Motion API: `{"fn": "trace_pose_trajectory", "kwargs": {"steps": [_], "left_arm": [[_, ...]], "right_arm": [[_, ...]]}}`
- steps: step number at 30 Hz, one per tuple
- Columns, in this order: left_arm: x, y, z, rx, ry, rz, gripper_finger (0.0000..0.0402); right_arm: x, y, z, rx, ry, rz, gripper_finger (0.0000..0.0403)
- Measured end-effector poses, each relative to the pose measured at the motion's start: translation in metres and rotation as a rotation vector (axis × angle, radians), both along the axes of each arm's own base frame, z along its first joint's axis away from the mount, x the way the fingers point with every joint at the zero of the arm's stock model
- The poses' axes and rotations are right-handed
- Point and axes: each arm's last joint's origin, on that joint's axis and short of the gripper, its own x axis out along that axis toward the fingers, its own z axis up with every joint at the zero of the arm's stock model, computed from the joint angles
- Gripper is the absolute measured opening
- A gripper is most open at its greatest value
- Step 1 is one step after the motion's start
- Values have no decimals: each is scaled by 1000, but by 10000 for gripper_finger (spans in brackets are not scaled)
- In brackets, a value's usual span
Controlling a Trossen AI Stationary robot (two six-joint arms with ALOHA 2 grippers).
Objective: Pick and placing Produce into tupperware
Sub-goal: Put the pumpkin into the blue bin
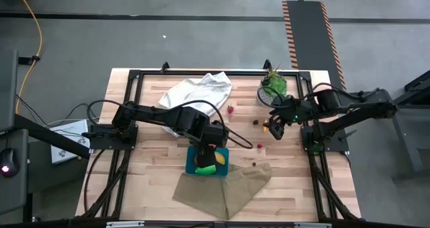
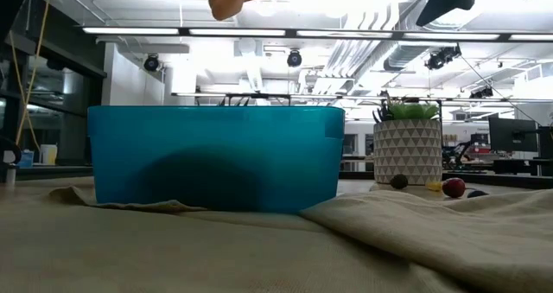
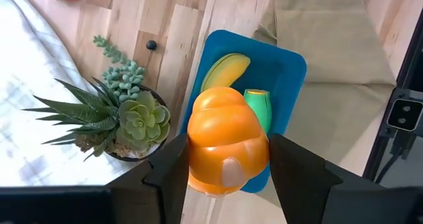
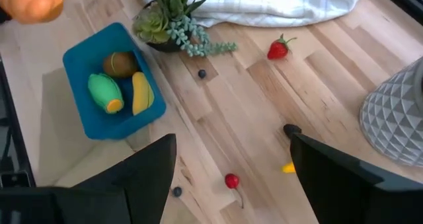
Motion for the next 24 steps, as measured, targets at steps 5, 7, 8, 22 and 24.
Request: {"fn": "trace_pose_trajectory", "kwargs": {"steps": [5, 7, 8, 22, 24], "left_arm": [[-1, -6, 0, 17, -1, -26, 178], [-1, -8, 0, 21, -1, -34, 178], [-1, -10, 0, 26, -1, -42, 177], [6, -17, -11, 57, 23, -75, 176], [9, -18, -16, 54, 11, -78, 177]], "right_arm": [[-2, 11, 0, -1, -21, -26, 286], [-3, 14, 1, -6, -31, -39, 286], [-3, 15, 1, -10, -35, -44, 286], [-4, 19, 1, -10, -52, -77, 286], [-4, 19, 1, -10, -52, -77, 286]]}}
